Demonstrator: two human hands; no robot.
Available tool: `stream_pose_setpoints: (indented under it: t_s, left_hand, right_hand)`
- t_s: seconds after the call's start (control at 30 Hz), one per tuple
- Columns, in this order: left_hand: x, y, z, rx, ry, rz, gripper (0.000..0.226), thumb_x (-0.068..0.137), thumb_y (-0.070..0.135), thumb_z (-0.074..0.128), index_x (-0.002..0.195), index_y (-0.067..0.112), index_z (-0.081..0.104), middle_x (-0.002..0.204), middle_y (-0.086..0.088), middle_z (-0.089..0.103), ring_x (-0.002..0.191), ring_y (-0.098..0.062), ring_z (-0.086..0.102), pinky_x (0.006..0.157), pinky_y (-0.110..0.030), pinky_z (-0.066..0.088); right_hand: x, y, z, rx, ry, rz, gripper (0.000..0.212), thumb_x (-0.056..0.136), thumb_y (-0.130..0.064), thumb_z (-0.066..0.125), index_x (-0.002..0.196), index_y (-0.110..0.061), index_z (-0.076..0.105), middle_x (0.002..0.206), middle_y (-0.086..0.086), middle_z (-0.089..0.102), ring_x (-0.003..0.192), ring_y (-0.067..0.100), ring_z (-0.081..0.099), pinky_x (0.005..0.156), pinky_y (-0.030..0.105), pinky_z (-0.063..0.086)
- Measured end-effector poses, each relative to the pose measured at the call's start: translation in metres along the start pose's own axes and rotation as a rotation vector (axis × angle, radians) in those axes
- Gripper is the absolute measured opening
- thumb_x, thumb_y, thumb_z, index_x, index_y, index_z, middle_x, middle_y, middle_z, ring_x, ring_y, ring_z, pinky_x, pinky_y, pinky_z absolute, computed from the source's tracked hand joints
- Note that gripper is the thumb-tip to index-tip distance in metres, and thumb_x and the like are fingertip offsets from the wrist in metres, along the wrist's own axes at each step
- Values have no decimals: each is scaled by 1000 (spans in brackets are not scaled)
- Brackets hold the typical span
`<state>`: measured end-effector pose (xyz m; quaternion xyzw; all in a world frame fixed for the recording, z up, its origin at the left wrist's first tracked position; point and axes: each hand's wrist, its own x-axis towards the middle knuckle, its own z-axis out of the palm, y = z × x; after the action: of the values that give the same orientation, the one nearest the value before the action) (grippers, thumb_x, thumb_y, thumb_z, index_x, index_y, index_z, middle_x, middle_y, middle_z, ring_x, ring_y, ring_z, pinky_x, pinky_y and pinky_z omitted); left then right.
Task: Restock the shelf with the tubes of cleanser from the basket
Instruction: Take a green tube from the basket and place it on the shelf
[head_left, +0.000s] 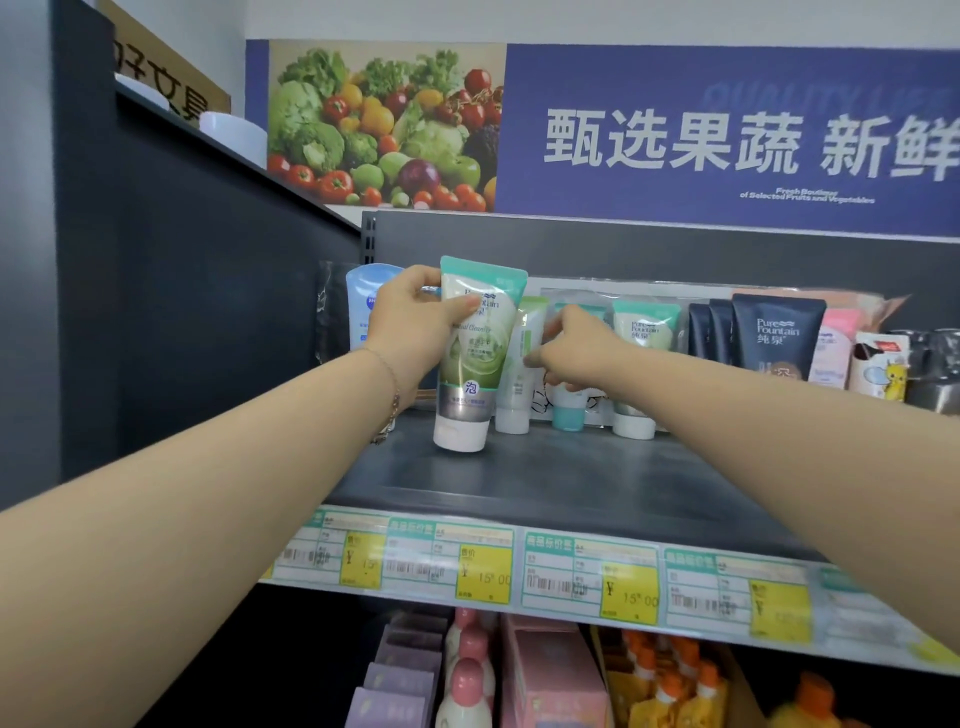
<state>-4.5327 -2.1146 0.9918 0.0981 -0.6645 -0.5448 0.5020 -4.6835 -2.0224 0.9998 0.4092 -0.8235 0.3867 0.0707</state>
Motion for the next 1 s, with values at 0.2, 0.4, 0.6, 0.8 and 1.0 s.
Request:
stream_pose_setpoints:
  t_s: [0.2, 0.4, 0.6, 0.8, 1.0]
  left_hand:
    - [3, -1, 20, -3, 8, -11, 15, 88, 15, 68, 100, 17, 60, 92, -2, 69, 79, -19, 70, 58, -28, 53]
    - [3, -2, 52, 5, -9, -16, 15, 86, 16, 70, 88, 23, 58, 97, -6, 70, 86, -24, 70, 70, -37, 58]
    - [1, -3, 87, -91, 6, -68, 23, 86, 15, 71, 97, 20, 51, 107, -7, 66, 91, -24, 69, 76, -42, 60]
    - [-5, -7, 112, -16, 34, -17, 34, 76, 24, 79, 80, 23, 46, 95, -8, 68, 87, -28, 69, 76, -45, 58]
    - [-3, -19, 126, 19, -135, -69, 26, 76, 17, 76, 91, 30, 60, 103, -4, 71, 93, -25, 69, 79, -35, 55]
  right_hand:
    - [-39, 2, -19, -205, -9, -213, 29, 89, -24, 61, 116, -17, 50, 105, 2, 59, 89, 19, 56, 59, 25, 38]
    - [-64, 8, -35, -131, -12, -200, 26, 85, -26, 66, 104, -20, 50, 92, -3, 60, 87, 18, 57, 70, 29, 46]
    - [-76, 15, -45, 16, 40, -102, 24, 84, -17, 65, 79, -27, 44, 85, 2, 64, 88, 23, 66, 68, 31, 51]
    - [-77, 30, -59, 356, 11, 135, 21, 85, -9, 62, 106, -8, 66, 99, 15, 71, 80, 26, 68, 77, 37, 57]
    - [-71, 46, -72, 522, 57, 260, 32, 89, 2, 52, 120, -1, 61, 89, 12, 54, 79, 25, 49, 87, 43, 54]
